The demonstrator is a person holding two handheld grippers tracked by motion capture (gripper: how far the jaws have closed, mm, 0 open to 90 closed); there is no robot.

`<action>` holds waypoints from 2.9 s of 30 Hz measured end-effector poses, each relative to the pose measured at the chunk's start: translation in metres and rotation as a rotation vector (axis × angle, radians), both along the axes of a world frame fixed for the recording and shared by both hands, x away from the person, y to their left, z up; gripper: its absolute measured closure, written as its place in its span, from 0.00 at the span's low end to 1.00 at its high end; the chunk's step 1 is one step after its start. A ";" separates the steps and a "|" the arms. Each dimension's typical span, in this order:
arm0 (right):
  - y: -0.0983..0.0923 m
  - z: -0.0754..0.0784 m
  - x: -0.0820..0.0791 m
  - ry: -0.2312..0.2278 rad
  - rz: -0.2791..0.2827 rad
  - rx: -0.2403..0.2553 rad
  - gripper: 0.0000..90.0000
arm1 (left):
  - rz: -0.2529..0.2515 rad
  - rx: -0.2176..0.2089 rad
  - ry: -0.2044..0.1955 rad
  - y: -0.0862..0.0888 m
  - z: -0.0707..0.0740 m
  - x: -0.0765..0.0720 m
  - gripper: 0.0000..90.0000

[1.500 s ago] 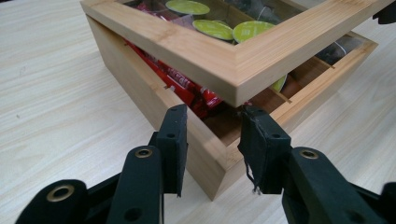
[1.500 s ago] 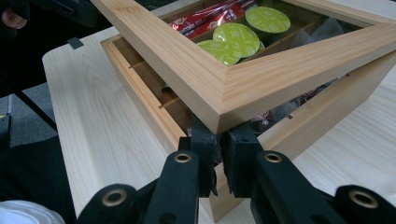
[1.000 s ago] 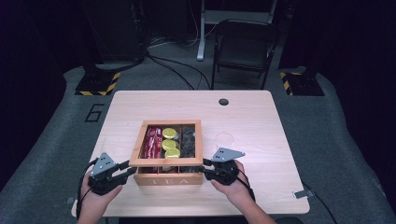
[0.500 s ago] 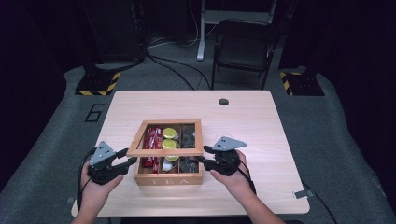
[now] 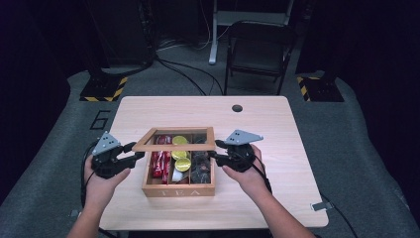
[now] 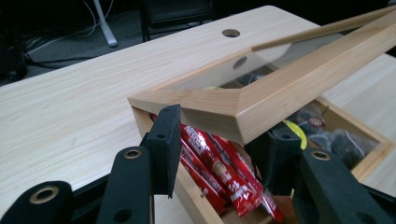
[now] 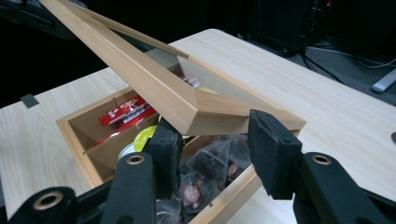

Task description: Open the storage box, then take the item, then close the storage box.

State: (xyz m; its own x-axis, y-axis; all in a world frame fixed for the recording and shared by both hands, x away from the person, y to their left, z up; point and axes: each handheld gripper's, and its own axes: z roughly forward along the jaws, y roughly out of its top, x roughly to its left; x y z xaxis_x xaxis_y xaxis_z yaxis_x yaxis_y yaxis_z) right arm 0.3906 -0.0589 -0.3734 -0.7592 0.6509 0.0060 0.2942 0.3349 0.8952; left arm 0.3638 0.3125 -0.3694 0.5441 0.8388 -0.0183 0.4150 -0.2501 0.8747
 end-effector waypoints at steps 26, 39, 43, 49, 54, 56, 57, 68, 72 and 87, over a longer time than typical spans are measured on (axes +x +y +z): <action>0.019 0.036 0.028 -0.034 -0.077 -0.051 0.55 | 0.051 -0.038 -0.116 -0.003 0.010 0.029 0.65; 0.022 0.031 0.032 -0.026 -0.099 -0.032 0.51 | 0.061 -0.008 -0.118 -0.007 0.007 0.036 0.64; 0.022 0.029 0.031 -0.022 -0.106 -0.028 0.48 | 0.053 -0.039 -0.113 -0.004 0.007 0.040 0.64; 0.019 0.019 0.027 -0.008 -0.126 -0.027 0.46 | 0.044 -0.082 -0.109 0.001 0.007 0.047 0.64; 0.018 0.007 0.023 0.011 -0.139 -0.037 0.46 | 0.040 -0.098 -0.109 0.002 0.009 0.052 0.64; 0.018 0.002 0.021 0.019 -0.139 -0.041 0.47 | 0.038 -0.098 -0.112 0.002 0.009 0.053 0.64; 0.018 0.000 0.021 0.016 -0.136 -0.047 0.47 | 0.035 -0.097 -0.110 0.003 0.009 0.054 0.64; 0.027 -0.027 0.012 0.052 -0.128 -0.090 0.51 | 0.040 -0.102 -0.112 0.002 0.011 0.057 0.64; 0.031 -0.034 0.007 0.053 -0.124 -0.093 0.54 | 0.041 -0.101 -0.109 0.001 0.011 0.057 0.63; 0.041 -0.056 0.004 0.100 -0.062 -0.118 0.62 | 0.038 -0.105 -0.109 0.002 0.010 0.057 0.63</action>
